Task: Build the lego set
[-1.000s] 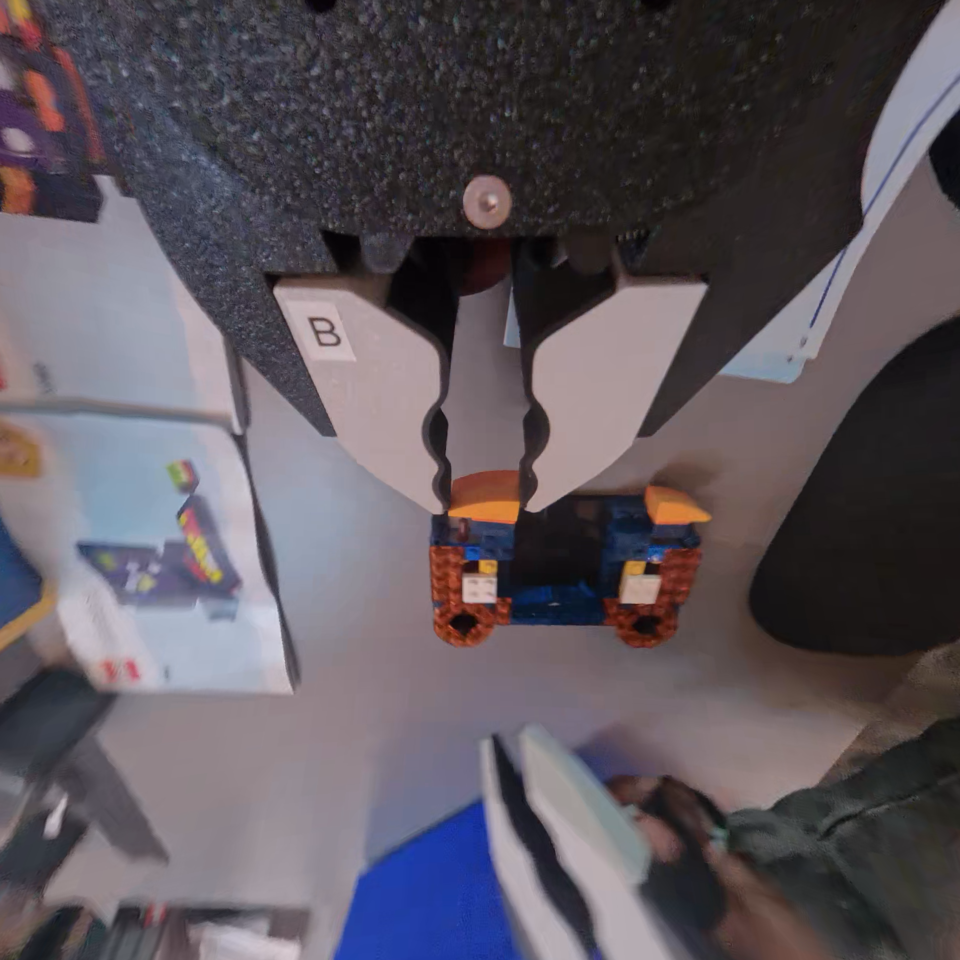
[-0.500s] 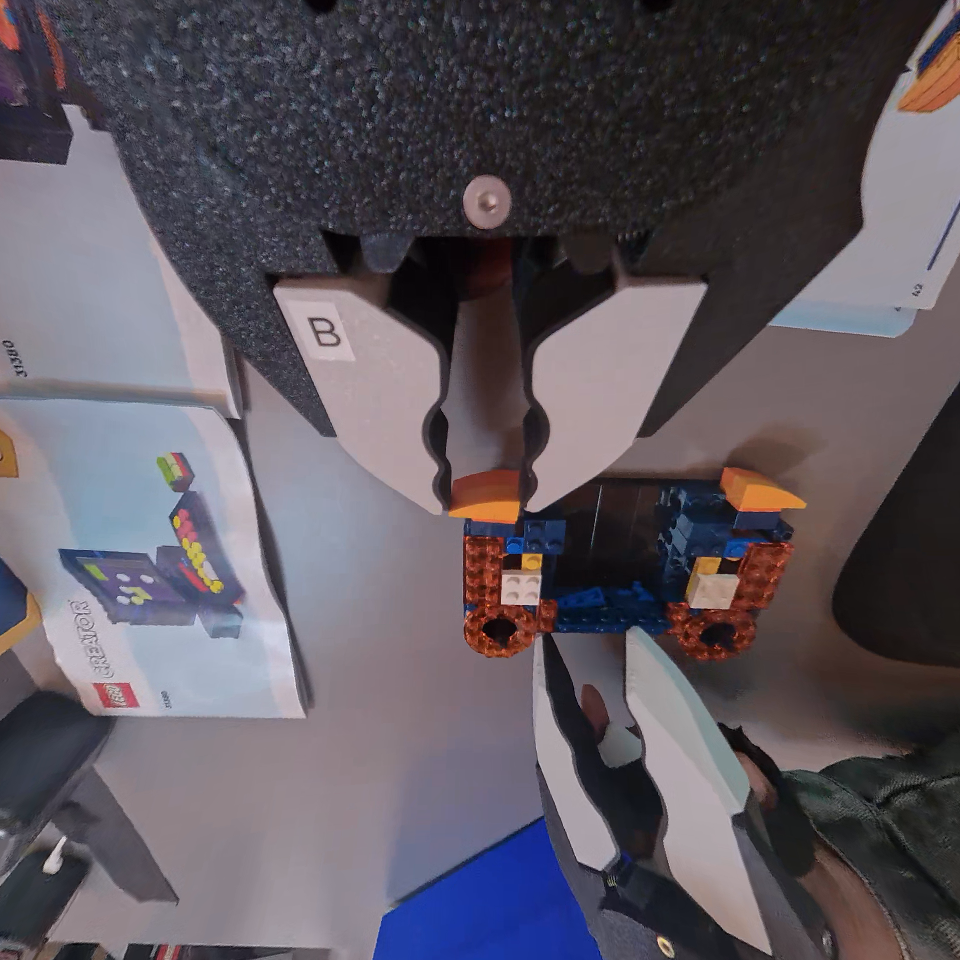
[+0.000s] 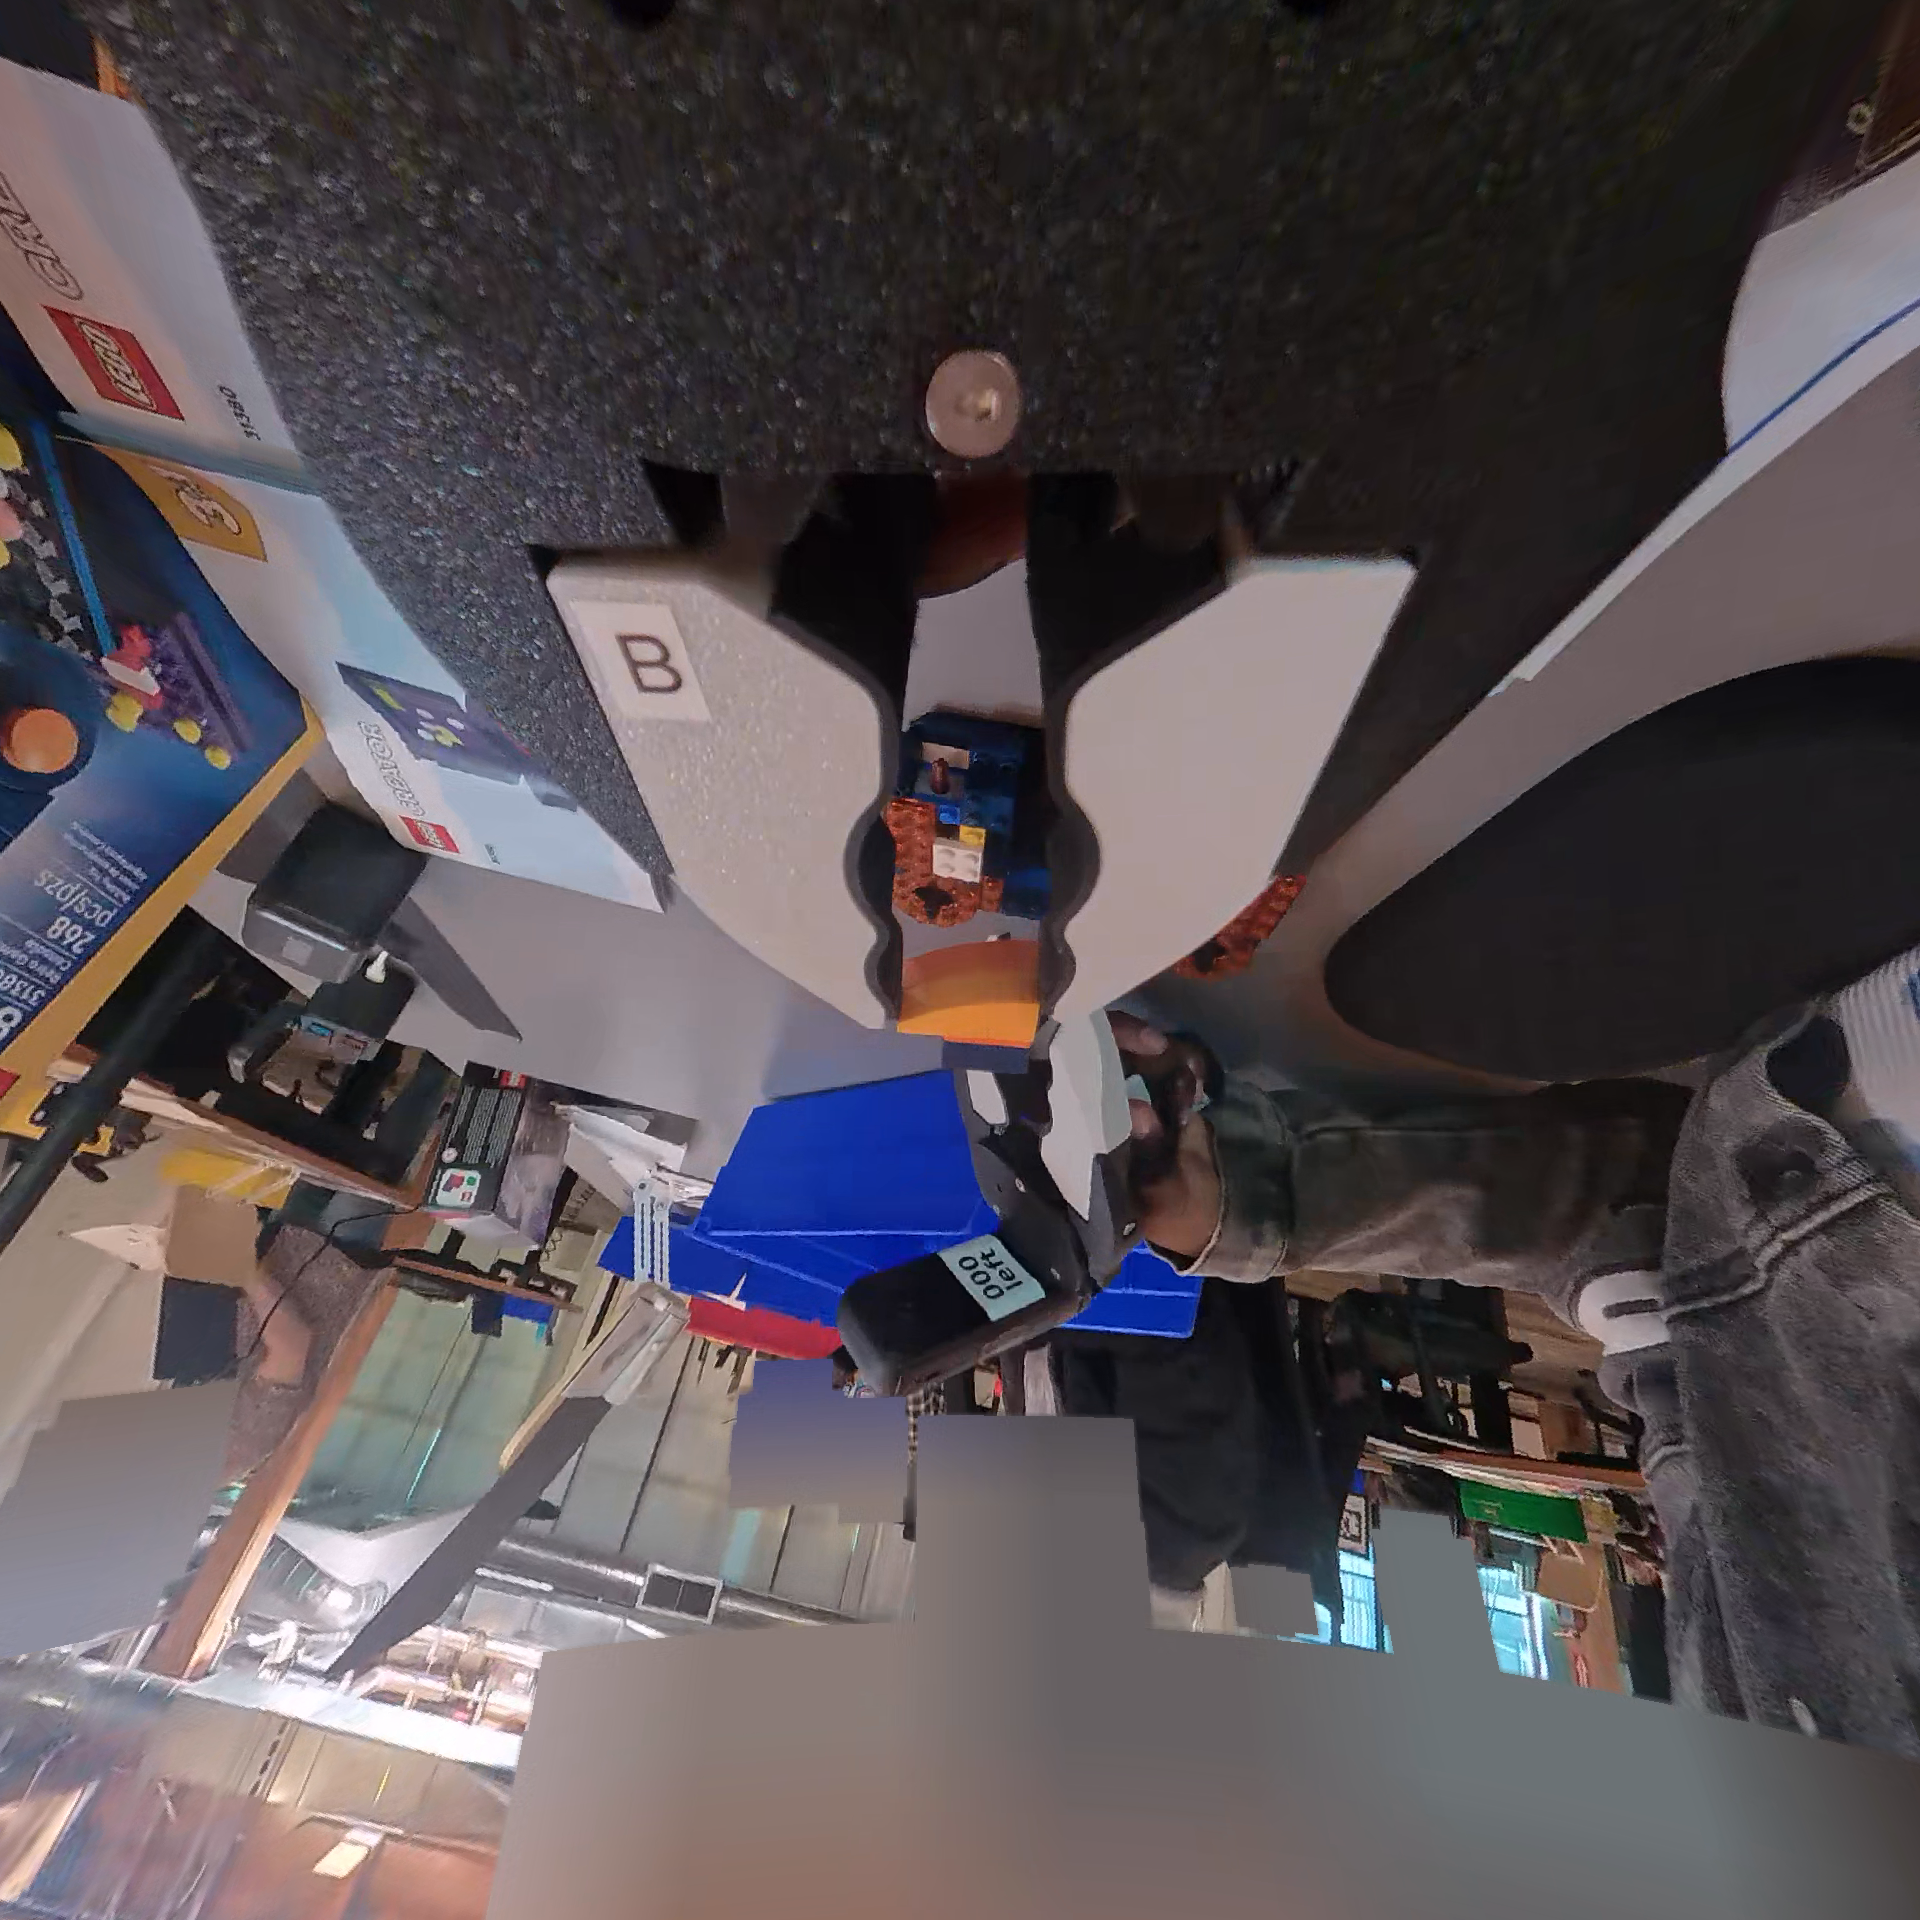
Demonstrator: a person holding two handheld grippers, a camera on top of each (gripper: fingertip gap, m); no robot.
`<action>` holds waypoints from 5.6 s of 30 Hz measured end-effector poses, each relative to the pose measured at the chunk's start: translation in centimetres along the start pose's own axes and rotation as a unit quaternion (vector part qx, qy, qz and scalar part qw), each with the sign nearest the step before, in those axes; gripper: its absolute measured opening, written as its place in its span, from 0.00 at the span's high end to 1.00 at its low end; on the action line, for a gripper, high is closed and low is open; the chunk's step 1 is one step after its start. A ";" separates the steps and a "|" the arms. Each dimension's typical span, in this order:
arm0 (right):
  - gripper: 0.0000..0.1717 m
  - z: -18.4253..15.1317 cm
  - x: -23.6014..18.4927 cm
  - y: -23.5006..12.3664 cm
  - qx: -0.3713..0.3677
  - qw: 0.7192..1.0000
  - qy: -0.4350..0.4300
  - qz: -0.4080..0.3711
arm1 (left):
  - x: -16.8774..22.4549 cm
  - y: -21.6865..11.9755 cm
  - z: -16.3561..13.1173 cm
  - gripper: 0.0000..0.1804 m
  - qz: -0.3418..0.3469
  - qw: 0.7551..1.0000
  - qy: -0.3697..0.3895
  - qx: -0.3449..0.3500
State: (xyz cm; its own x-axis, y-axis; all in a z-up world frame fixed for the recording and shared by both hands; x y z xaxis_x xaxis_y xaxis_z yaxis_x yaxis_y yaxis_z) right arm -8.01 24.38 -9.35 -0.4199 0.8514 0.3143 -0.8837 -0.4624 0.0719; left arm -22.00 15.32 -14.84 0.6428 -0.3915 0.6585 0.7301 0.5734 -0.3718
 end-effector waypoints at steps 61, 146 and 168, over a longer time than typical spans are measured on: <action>0.86 -8.9 0.2 4.0 -0.335 0.941 0.025 0.053 | -0.9 1.2 -1.2 0.78 0.005 0.999 -0.016 -0.029; 1.00 -8.2 -2.4 3.4 -0.345 0.938 -0.004 0.039 | -2.8 0.8 0.9 0.78 0.094 0.995 0.040 0.006; 1.00 -8.3 -2.2 3.4 -0.381 0.924 -0.027 0.020 | -4.1 1.2 0.3 0.87 0.115 0.892 0.398 -0.178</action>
State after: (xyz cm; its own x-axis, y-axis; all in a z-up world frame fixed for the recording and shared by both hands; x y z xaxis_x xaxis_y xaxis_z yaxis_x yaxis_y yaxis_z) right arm -11.82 22.93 -17.62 -0.4621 0.8145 0.3507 -0.7653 -0.1664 -0.6218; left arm -23.80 17.85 -17.78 0.6427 -0.7616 -0.0832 0.4935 0.4946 -0.7154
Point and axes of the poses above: each gripper's, where its closed fingertips meet, y out along the fingers, z out of its top, x = y × z across the jaws, the point moved 4 cm from there along -y, back along the fingers, and after that the axes turned 6 degrees about -y, right-handed, at the moved point
